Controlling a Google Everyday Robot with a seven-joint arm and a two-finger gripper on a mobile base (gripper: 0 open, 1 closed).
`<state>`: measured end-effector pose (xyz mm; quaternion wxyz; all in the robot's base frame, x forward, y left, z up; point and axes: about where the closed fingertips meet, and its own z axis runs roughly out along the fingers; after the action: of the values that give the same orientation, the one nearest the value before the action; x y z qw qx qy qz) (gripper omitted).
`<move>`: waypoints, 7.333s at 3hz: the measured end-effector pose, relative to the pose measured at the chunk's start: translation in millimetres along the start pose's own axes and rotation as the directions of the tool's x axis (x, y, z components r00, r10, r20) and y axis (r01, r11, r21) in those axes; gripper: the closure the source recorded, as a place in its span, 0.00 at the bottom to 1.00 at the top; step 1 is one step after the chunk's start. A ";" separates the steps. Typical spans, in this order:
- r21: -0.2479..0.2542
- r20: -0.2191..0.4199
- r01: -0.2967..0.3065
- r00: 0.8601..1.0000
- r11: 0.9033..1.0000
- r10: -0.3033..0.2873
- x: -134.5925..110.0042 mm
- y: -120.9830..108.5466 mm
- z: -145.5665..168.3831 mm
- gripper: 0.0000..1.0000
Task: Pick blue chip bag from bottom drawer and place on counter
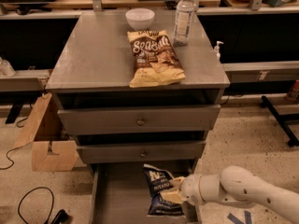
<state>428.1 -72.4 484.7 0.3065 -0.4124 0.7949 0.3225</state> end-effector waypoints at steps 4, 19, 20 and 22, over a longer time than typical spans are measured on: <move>0.120 -0.017 0.017 1.000 0.993 -0.015 -117.8 12.2 -83.6 1.00; 0.184 0.251 0.336 0.892 0.924 -0.375 -648.8 -148.2 -14.4 0.00; 0.184 0.237 0.332 0.898 0.925 -0.370 -649.3 -147.7 -14.8 0.00; 0.357 0.169 0.270 0.923 0.894 -0.346 -647.1 -150.8 -173.4 0.00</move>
Offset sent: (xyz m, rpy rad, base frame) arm -0.0040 -0.0079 0.0675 -0.0089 0.0018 -0.0931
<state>823.8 23.0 1037.8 0.5074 -0.4374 0.7207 0.1785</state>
